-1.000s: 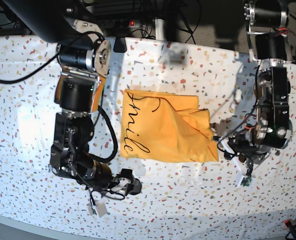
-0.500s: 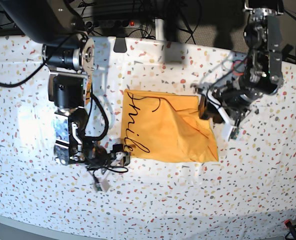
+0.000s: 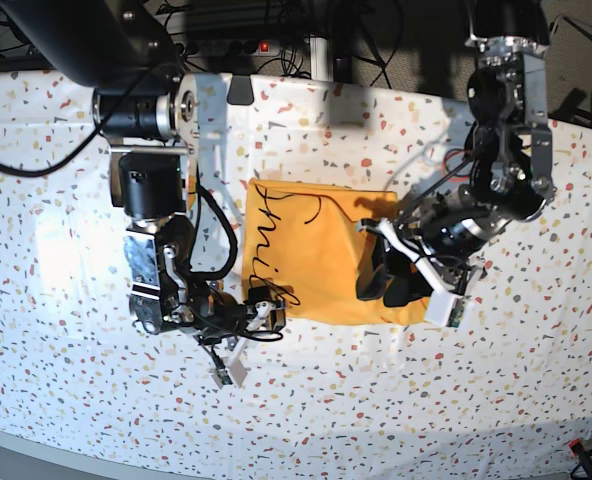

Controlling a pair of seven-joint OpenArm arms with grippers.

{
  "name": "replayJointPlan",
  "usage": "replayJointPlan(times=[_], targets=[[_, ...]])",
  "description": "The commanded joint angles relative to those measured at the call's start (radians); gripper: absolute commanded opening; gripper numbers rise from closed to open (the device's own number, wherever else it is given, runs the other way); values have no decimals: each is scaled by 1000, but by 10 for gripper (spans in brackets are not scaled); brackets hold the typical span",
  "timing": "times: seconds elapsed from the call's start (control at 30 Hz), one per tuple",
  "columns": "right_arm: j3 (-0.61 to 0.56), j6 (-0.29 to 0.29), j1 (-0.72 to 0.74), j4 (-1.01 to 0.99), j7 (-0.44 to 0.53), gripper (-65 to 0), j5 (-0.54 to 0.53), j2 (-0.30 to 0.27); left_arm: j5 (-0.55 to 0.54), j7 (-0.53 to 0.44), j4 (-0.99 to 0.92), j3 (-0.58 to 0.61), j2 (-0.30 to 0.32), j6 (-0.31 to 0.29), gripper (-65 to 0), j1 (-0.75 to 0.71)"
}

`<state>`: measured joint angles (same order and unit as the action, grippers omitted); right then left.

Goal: Fold the T-shirt properly
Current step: 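Grasp the bundle's edges with both grippers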

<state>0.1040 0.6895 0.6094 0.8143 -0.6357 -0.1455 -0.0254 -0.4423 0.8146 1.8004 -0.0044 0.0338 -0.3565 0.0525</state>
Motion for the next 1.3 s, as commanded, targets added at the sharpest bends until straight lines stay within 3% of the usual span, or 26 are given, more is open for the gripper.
replayJointPlan(times=[0.0, 0.2, 0.27, 0.37, 0.53, 0.73, 1.03, 1.27], targets=[[1, 9, 36, 18, 22, -345, -28, -3, -7, -23, -6, 0, -12, -3, -418, 33], [68, 9, 39, 30, 49, -345, -79, -69, 0, -2, -111, 23, -84, -2, -418, 89], [116, 9, 39, 30, 46, -345, -79, -79, 47, -6, -128, 46, -120, 85, -418, 105], [188, 9, 38, 30, 41, -345, -80, -92, 244, -16, -159, 101, -185, 169, -418, 138], [267, 9, 35, 30, 14, -345, -129, -108, 558, 42, -248, 230, -183, 330, -418, 206], [269, 9, 36, 30, 14, -345, -154, -124, 819, 193, -322, 241, -174, 349, -418, 211], [269, 9, 37, 30, 26, -345, -181, -123, 845, 380, -212, 241, -94, 394, -418, 210], [269, 9, 36, 30, 29, -345, -204, -121, 845, 395, -167, 241, -37, 403, -418, 127]])
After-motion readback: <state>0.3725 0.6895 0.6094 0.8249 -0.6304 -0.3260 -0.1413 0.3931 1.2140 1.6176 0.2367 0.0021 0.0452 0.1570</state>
